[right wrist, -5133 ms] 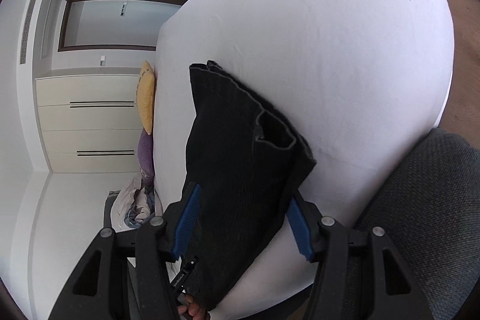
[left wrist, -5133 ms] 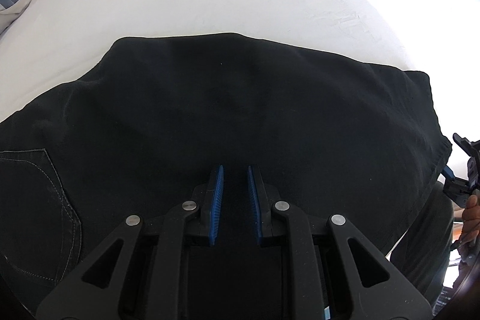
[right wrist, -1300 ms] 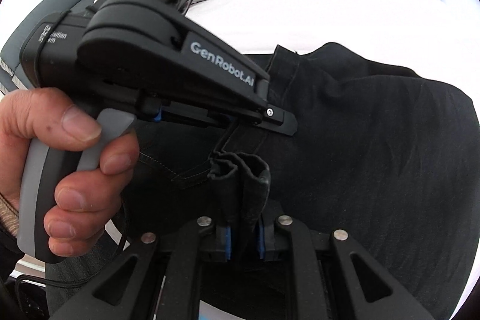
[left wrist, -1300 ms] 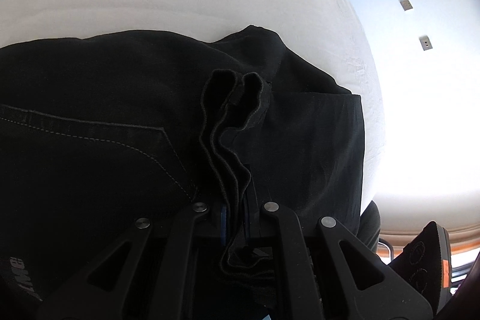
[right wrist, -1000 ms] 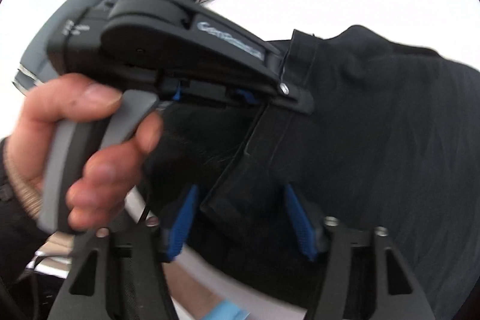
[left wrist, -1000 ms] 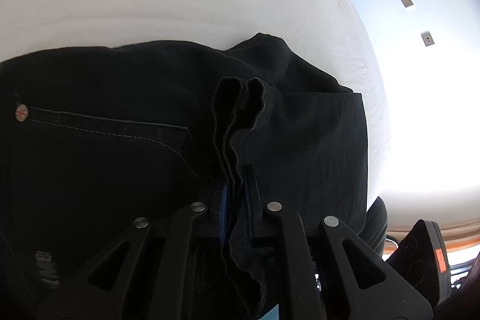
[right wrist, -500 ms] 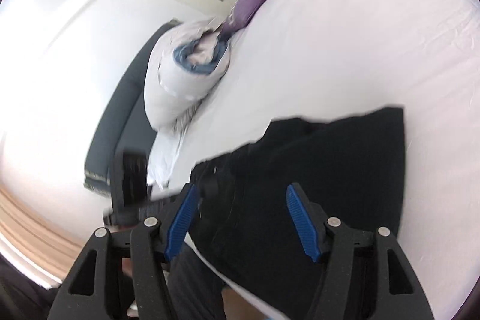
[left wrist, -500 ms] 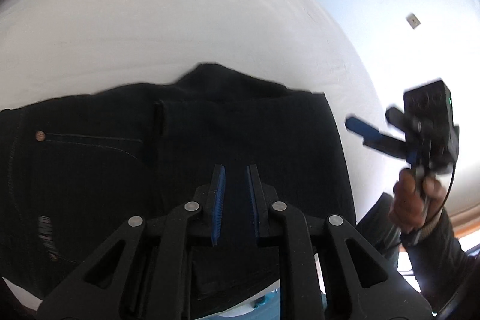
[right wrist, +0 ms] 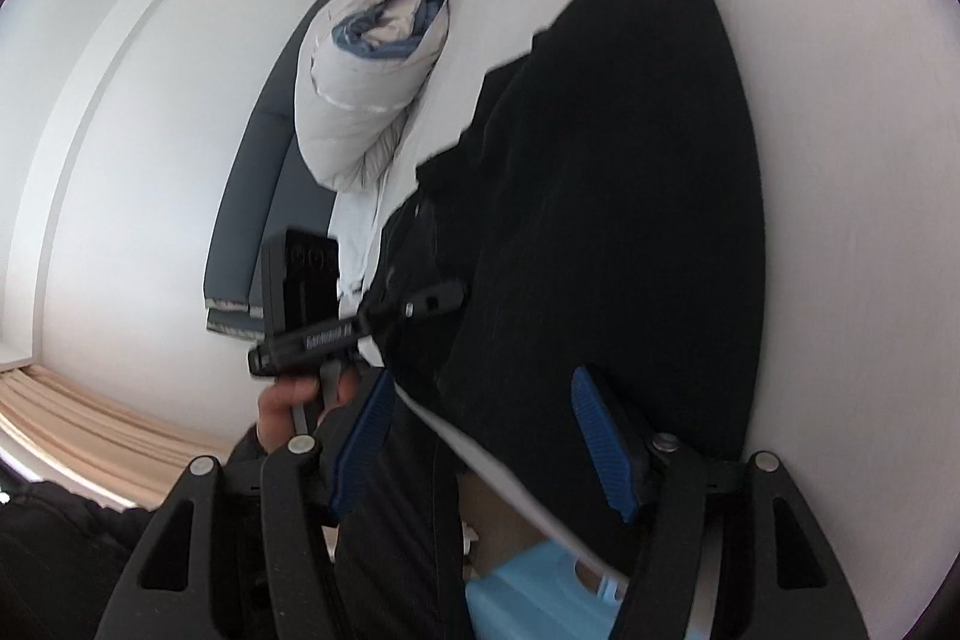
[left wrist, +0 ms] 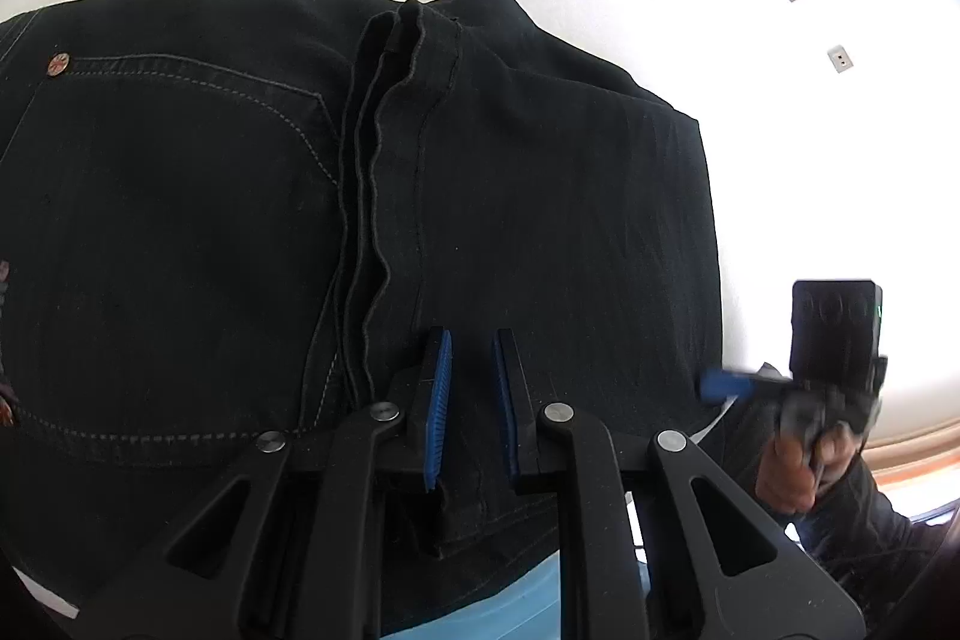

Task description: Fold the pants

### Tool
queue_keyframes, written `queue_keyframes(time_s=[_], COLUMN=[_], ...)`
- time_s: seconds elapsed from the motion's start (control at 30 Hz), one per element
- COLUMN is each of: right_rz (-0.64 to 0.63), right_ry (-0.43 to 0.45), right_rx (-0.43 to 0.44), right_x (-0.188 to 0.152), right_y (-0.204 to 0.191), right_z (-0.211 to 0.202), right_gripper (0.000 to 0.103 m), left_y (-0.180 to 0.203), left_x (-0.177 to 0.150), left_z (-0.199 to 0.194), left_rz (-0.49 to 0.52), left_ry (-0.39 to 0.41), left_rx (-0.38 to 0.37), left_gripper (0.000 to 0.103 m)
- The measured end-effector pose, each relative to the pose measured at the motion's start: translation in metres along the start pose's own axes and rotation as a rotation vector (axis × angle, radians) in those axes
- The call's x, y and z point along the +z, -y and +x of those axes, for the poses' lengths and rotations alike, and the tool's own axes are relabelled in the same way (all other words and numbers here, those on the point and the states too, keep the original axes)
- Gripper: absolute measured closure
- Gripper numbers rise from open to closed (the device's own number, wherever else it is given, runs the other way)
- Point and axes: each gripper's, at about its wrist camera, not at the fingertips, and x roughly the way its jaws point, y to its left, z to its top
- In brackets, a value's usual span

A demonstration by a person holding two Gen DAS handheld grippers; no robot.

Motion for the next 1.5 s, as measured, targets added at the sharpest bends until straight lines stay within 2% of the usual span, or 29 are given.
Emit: queue_keyframes(time_s=[0.07, 0.1, 0.17, 0.23, 0.33, 0.4, 0.43, 0.47, 0.5, 0.53, 0.57, 0.6, 0.67, 0.77, 0.87, 1.0, 1.07, 1.1, 1.17, 1.2, 1.23, 1.3, 1.43, 1.5], right_rz=[-0.022, -0.039, -0.079, -0.085, -0.034, 0.071, 0.139, 0.203, 0.257, 0.290, 0.293, 0.266, 0.184, 0.112, 0.079, 0.123, 0.138, 0.140, 0.135, 0.132, 0.129, 0.120, 0.111, 0.106], right_ry=[-0.103, -0.112, -0.045, 0.063, 0.174, 0.212, 0.223, 0.235, 0.258, 0.290, 0.344, 0.388, 0.422, 0.327, 0.242, 0.197, 0.190, 0.187, 0.180, 0.176, 0.172, 0.168, 0.164, 0.166], right_rx=[-0.024, -0.042, 0.004, 0.069, 0.160, 0.125, 0.074, 0.037, 0.042, 0.063, 0.089, 0.116, 0.171, 0.192, 0.214, 0.233, 0.246, 0.253, 0.256, 0.258, 0.262, 0.265, 0.260, 0.262], right_x=[-0.016, -0.017, -0.001, 0.033, 0.088, 0.119, 0.131, 0.139, 0.144, 0.146, 0.145, 0.142, 0.131, 0.114, 0.093, 0.081, 0.078, 0.077, 0.079, 0.079, 0.080, 0.082, 0.086, 0.084], right_y=[-0.008, -0.014, -0.026, -0.031, -0.016, 0.017, 0.038, 0.056, 0.068, 0.072, 0.067, 0.057, 0.030, 0.000, -0.013, -0.013, -0.014, -0.016, -0.023, -0.026, -0.030, -0.035, -0.040, -0.040], right_z=[0.000, -0.004, -0.021, -0.038, -0.044, -0.036, -0.030, -0.028, -0.029, -0.034, -0.043, -0.051, -0.060, -0.043, -0.015, 0.019, 0.027, 0.031, 0.039, 0.041, 0.044, 0.045, 0.049, 0.046], right_gripper=[0.037, 0.036, 0.036, 0.034, 0.013, 0.012, 0.013, 0.025, 0.036, 0.043, 0.037, 0.022, 0.010, 0.009, 0.009, 0.010, 0.010, 0.012, 0.012, 0.012, 0.013, 0.013, 0.016, 0.017], left_y=[-0.012, -0.018, -0.031, -0.046, -0.055, -0.057, -0.058, -0.060, -0.062, -0.063, -0.062, -0.062, -0.062, -0.072, -0.095, -0.137, -0.162, -0.176, -0.198, -0.206, -0.213, -0.225, -0.239, -0.248], left_x=[-0.004, -0.005, -0.005, -0.005, -0.010, -0.011, -0.011, -0.012, -0.013, -0.014, -0.015, -0.016, -0.022, -0.038, -0.064, -0.101, -0.115, -0.123, -0.135, -0.140, -0.144, -0.147, -0.143, -0.145], left_z=[-0.007, -0.007, -0.012, -0.024, -0.038, -0.038, -0.038, -0.039, -0.041, -0.044, -0.046, -0.050, -0.065, -0.098, -0.141, -0.195, -0.211, -0.217, -0.223, -0.225, -0.226, -0.223, -0.200, -0.189], left_rz=[-0.014, -0.022, -0.033, -0.037, -0.029, -0.041, -0.052, -0.064, -0.070, -0.073, -0.074, -0.077, -0.098, -0.184, -0.292, -0.409, -0.483, -0.530, -0.612, -0.644, -0.677, -0.721, -0.789, -0.840], left_ry=[0.010, 0.017, 0.027, 0.031, 0.034, 0.039, 0.041, 0.046, 0.048, 0.051, 0.056, 0.068, 0.119, 0.237, 0.402, 0.558, 0.602, 0.612, 0.628, 0.643, 0.668, 0.686, 0.628, 0.636], left_rx=[-0.014, -0.020, -0.023, -0.017, -0.003, -0.010, -0.018, -0.028, -0.032, -0.034, -0.033, -0.026, -0.004, -0.013, -0.016, 0.031, 0.038, 0.038, 0.019, 0.000, -0.019, -0.049, -0.103, -0.151], left_gripper=[0.089, 0.089, 0.089, 0.089, 0.089, 0.089, 0.089, 0.089, 0.089, 0.089, 0.089, 0.089, 0.089, 0.089, 0.089, 0.089, 0.087, 0.083, 0.065, 0.040, 0.025, 0.023, 0.023, 0.023])
